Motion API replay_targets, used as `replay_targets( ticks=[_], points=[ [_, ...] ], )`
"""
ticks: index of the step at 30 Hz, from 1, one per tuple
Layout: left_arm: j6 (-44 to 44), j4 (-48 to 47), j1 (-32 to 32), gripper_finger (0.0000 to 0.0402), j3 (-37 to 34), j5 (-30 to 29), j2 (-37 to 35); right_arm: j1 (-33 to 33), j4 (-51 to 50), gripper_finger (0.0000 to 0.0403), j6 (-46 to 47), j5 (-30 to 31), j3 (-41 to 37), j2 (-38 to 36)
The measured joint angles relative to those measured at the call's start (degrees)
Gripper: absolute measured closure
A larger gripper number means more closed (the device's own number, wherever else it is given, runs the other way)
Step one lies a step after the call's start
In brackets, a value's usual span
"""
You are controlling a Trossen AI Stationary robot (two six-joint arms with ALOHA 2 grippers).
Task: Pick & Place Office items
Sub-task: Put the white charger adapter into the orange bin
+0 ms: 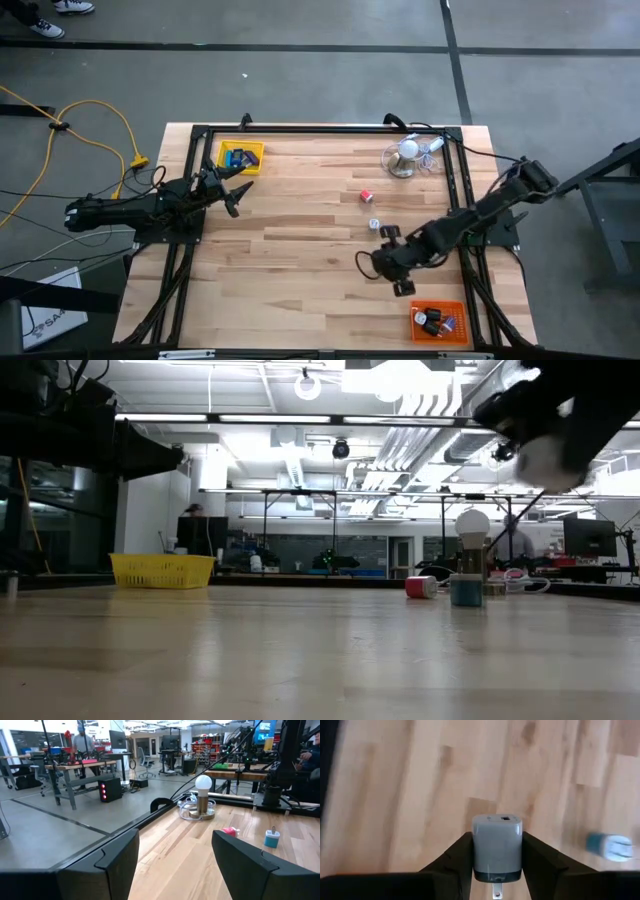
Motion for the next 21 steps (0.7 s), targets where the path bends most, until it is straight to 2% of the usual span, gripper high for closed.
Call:
replay_targets(
  ticks=[14,21],
  points=[
    [0.0,0.0,0.0,0.0159,0.0,0.0,0.0,18.2,-5.9,0.0277,15.8,3.2,0.0,-1.6],
    [0.0,0.0,0.0,0.0159,0.0,0.0,0.0,27.3,-6.4,0.0278,27.8,4.1,0.0,-1.6]
  ],
)
